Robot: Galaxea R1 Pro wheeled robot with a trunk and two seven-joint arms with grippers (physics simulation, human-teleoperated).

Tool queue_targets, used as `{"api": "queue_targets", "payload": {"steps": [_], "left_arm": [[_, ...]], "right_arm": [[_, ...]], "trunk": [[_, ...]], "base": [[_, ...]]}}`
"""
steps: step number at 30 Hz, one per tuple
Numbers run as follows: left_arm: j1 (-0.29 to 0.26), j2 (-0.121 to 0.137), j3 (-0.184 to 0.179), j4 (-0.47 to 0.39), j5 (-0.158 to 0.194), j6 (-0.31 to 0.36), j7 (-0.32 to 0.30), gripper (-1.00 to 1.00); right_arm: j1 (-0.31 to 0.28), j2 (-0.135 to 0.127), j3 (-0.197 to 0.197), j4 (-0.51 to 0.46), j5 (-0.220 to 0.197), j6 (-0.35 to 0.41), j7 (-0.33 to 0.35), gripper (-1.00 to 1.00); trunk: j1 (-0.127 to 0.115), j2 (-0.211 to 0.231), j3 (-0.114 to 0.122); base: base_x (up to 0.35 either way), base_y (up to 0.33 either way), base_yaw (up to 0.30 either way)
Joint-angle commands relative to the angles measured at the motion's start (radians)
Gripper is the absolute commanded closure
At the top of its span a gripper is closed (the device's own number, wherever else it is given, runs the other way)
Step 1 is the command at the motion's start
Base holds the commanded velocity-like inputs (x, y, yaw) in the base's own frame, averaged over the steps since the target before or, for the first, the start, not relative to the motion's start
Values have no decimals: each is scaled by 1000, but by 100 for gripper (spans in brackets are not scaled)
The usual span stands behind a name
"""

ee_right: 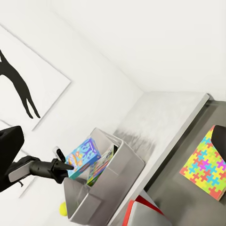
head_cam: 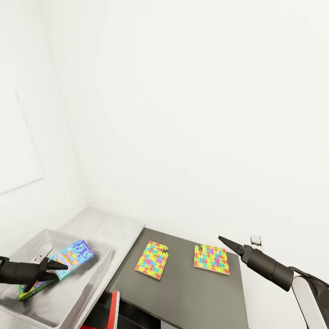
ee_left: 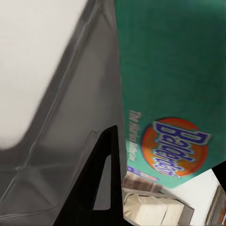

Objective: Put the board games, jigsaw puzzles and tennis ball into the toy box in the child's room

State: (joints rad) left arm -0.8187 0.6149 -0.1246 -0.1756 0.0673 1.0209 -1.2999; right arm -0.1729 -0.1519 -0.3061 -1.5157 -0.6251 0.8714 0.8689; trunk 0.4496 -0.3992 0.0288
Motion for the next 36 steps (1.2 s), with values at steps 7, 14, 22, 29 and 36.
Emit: {"api": "queue_targets", "payload": {"steps": [7,14,22,29,36], "left_arm": [[0,-3,-2,27,10,12,3,100],[-2,-10,18,80,13,13,4,100],[-2,-26,34,95,12,13,5,100],[-2,-29,37,112,14,13,5,100],[-3,-28,73,116,13,17,5,100]], "right_arm": [[0,0,-1,0,-1,5,2,-100],[0,0,-1,0,-1,5,2,-100],[0,0,-1,0,-1,5,2,-100],[0,0,-1,1,-1,5,2,-100],[0,0,-1,0,2,5,-3,-100]], "trunk": [[0,-1,0],[0,-1,0],[0,-1,0],[0,-1,0],[0,-1,0]], "base": [[0,0,0],[0,0,0],[0,0,0],[0,0,0],[0,0,0]]}}
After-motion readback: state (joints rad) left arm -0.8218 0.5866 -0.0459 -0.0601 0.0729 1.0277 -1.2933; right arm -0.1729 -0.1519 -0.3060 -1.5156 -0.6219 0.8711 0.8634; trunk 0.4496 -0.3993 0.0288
